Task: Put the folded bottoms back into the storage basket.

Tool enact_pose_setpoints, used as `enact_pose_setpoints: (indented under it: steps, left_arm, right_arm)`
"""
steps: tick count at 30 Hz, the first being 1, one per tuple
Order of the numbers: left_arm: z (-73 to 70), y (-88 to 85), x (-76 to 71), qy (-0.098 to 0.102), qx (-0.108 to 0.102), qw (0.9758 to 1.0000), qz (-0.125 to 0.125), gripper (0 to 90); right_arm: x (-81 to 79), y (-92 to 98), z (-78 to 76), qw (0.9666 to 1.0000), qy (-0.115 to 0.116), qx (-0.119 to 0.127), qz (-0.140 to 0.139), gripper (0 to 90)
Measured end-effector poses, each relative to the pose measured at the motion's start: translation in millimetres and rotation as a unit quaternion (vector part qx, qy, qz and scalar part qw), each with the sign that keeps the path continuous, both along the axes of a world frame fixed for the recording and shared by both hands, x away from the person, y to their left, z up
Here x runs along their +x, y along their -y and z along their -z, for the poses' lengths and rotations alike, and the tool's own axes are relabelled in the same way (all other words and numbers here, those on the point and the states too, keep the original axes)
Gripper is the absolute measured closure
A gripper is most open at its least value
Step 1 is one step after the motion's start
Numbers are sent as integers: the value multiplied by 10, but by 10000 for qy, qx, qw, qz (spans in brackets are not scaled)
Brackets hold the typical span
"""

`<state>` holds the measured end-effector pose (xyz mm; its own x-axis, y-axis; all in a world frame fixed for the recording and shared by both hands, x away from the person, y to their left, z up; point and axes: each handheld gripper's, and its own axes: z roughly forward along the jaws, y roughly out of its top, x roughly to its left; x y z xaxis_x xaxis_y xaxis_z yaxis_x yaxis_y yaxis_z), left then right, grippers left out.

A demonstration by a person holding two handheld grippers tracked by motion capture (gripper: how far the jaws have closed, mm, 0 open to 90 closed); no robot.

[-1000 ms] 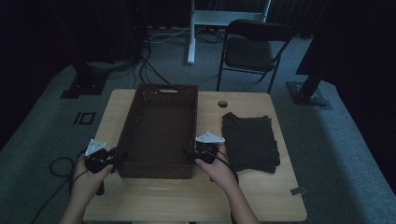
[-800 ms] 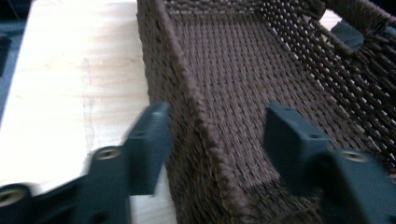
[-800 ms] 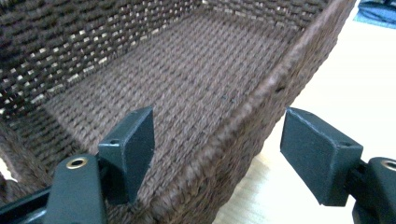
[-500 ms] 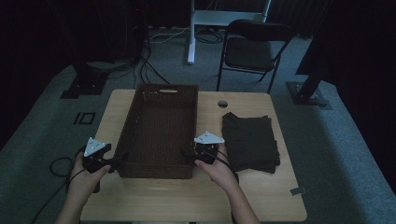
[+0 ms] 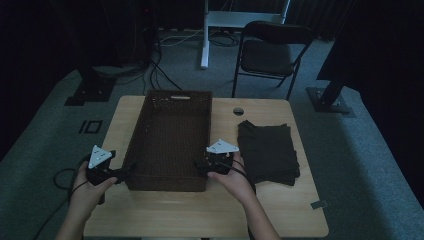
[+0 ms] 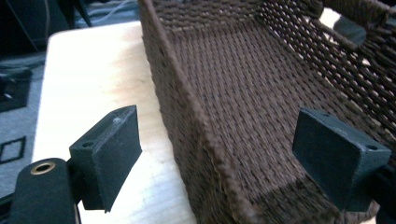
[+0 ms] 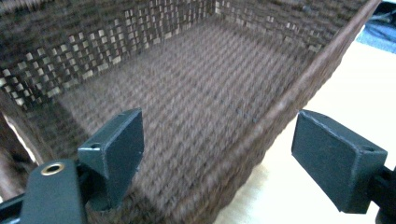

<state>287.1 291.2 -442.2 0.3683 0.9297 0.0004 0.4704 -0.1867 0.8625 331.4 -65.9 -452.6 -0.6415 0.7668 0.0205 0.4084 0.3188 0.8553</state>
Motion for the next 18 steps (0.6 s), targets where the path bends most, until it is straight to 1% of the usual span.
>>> enact_pose_setpoints:
  steps: [2, 3, 4, 5, 7, 9, 11, 13, 14, 17, 18]
  left_arm:
    - [-34, 7, 4, 40, -42, 10000, -3, 140]
    - [-47, 17, 8, 68, -16, 10000, -22, 135]
    - [-56, 32, 13, 81, -13, 10000, 31, 135]
    - [-63, 46, 18, 76, -63, 9999, 44, 135]
    - [-73, 83, 28, 85, -63, 9999, 88, 135]
    - [-82, 120, 37, 93, -106, 9999, 92, 135]
    - [-88, 158, 47, 97, -132, 9998, 150, 135]
    - [-97, 197, 57, 107, -95, 9997, 180, 135]
    - [-100, 214, 65, 115, -115, 9997, 178, 135]
    - [-109, 270, 92, 113, -135, 9997, 150, 135]
    - [-111, 289, 100, 113, -116, 9997, 194, 135]
  right_arm:
    - [0, 16, -34, 9999, 65, 112, 39, 159]
    - [1, 24, -46, 9997, 57, 219, 77, 156]
    - [2, 34, -59, 9994, 32, 323, 93, 157]
    - [2, 47, -69, 9994, 39, 329, 91, 156]
    - [5, 71, -80, 9997, 101, 218, 94, 156]
    - [10, 101, -87, 9996, 121, 259, 88, 161]
    - [17, 135, -90, 9995, 118, 265, 111, 171]
    - [19, 168, -97, 9994, 148, 268, 138, 174]
    - [20, 184, -100, 9994, 163, 259, 142, 174]
    - [26, 237, -111, 9991, 256, 276, 194, 174]
    - [28, 258, -117, 9991, 290, 250, 203, 174]
